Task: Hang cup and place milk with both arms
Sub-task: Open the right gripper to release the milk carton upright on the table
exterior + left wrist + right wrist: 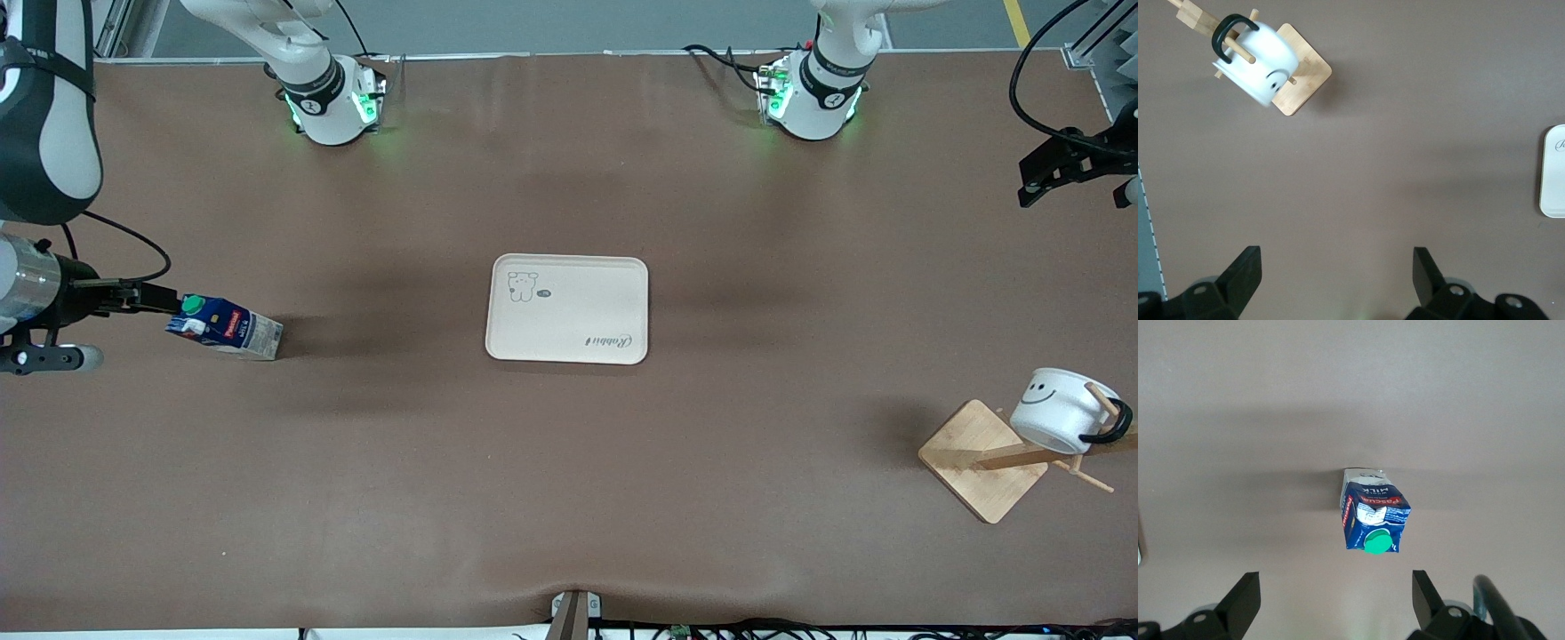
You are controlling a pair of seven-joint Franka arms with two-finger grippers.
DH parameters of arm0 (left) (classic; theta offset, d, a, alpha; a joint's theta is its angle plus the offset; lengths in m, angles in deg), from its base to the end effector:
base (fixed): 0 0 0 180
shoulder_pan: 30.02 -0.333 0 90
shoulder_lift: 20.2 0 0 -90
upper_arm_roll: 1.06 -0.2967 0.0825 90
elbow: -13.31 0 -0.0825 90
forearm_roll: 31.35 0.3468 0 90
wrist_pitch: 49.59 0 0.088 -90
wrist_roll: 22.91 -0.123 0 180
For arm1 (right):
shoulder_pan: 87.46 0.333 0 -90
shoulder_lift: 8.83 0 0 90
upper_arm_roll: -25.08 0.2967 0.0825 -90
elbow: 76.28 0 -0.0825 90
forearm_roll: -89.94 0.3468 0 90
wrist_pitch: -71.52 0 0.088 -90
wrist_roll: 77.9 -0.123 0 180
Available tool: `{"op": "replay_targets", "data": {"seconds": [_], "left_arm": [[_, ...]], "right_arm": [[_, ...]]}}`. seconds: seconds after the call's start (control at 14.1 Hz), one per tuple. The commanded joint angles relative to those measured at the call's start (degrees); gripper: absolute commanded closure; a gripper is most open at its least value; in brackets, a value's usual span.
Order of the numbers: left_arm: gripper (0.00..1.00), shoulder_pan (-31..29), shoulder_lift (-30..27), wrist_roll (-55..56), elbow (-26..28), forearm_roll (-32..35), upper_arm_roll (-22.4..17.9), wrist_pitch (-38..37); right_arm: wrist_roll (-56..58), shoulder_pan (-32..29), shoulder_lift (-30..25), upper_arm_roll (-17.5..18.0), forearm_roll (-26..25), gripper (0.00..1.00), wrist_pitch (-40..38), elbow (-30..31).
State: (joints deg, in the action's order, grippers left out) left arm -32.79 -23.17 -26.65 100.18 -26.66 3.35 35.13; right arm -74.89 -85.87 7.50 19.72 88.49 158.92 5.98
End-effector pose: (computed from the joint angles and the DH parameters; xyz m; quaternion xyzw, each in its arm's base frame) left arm 0.4929 -0.0046 0.6311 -0.9981 0.0428 -0.0063 0.0428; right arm 0.5790 -0.0351 0.4873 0.9949 -0.0054 -0.0982 0.0201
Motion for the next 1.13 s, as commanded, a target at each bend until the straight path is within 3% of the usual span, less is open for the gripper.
{"op": "replay_targets", "data": {"seconds": [0.0, 0.64, 0.92, 1.06], "left_arm": [[0.00, -0.30, -0.72, 0.49, 0.58, -2.65, -0.01, 0.27], [0.00, -0.30, 0.43, 0.31, 0.40, -4.59, -0.28, 0.00], [0.00, -0.22, -0.10, 0.49, 0.05, -4.77, -0.10, 0.00], [0.00, -0.30, 0.07, 0.40, -0.39, -3.89, -0.28, 0.44]], "right_arm": [[-3.18, -0.36, 2.04, -0.01, 0.04, 0.00, -1.18, -4.03], [-1.69, -0.26, -2.80, -0.01, 0.21, 0.00, -3.98, -4.29], [-1.60, 1.39, -3.15, -0.01, 1.01, 0.00, -7.50, -14.82], [-2.04, 1.41, -4.98, -0.27, 0.92, 0.00, -7.41, -14.67]]}}
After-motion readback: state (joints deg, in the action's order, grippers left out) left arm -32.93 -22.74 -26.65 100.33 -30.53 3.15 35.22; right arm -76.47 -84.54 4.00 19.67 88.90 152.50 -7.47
